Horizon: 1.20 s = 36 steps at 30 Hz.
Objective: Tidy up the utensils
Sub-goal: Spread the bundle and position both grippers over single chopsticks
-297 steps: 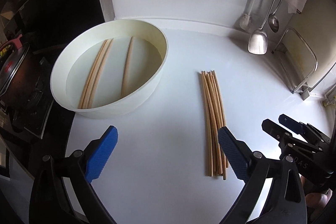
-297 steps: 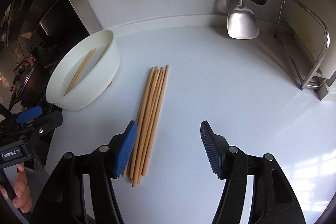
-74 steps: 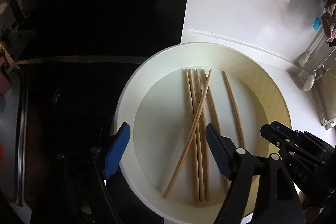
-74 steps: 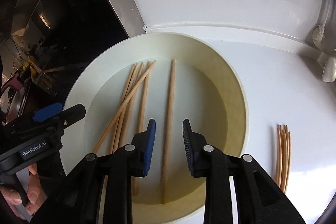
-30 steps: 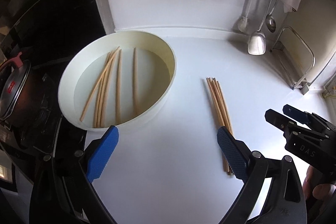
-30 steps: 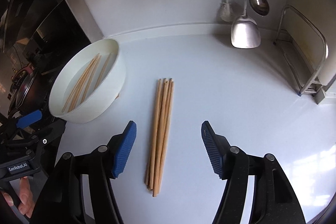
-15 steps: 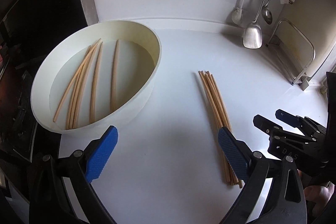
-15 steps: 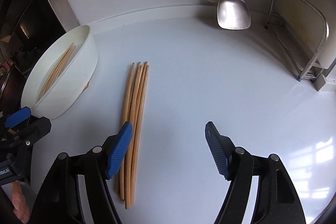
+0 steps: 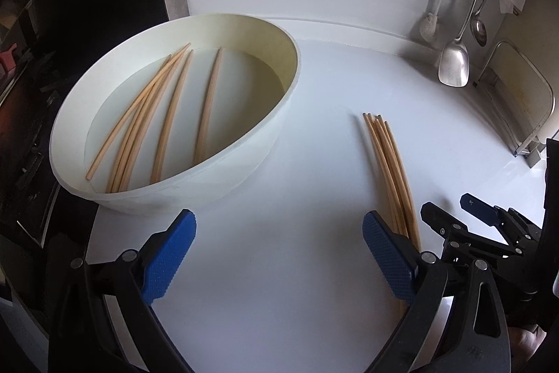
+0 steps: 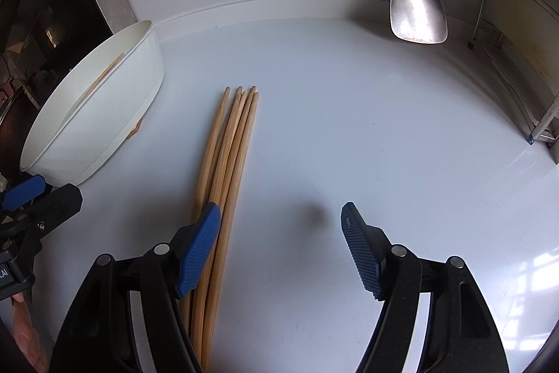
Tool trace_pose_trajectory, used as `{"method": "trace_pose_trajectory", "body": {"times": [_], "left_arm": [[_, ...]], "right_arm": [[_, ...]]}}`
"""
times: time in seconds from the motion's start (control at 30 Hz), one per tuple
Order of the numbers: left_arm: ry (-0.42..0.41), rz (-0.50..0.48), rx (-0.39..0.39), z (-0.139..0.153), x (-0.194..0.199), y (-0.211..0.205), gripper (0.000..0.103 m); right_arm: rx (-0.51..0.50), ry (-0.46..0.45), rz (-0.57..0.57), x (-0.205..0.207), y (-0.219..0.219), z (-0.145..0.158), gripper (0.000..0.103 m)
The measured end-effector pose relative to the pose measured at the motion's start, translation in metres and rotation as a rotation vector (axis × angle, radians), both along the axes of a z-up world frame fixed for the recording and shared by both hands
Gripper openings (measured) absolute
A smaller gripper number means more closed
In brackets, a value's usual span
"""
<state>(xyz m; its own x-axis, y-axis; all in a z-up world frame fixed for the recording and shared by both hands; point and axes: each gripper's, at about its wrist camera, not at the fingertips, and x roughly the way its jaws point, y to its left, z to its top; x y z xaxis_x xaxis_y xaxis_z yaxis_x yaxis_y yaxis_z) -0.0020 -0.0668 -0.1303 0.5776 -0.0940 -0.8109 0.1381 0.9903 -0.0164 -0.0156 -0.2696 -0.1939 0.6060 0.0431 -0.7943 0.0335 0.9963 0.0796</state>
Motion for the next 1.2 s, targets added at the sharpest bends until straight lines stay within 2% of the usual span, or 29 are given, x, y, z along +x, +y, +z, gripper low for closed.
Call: {"method": "trace_pose_trajectory", "body": {"times": [0.9,1.2], "left_arm": [[0.015,0.003,0.021,-0.008,0.006,0.004,0.095],[0.026,0.033,0.034,-0.014,0.004,0.014,0.094]], "right_arm": [[-0.129,0.036,-0.002,0.002,0.014,-0.011,0.068],[-0.127,0.029,-0.024,-0.004,0.001,-0.012,0.068]]}}
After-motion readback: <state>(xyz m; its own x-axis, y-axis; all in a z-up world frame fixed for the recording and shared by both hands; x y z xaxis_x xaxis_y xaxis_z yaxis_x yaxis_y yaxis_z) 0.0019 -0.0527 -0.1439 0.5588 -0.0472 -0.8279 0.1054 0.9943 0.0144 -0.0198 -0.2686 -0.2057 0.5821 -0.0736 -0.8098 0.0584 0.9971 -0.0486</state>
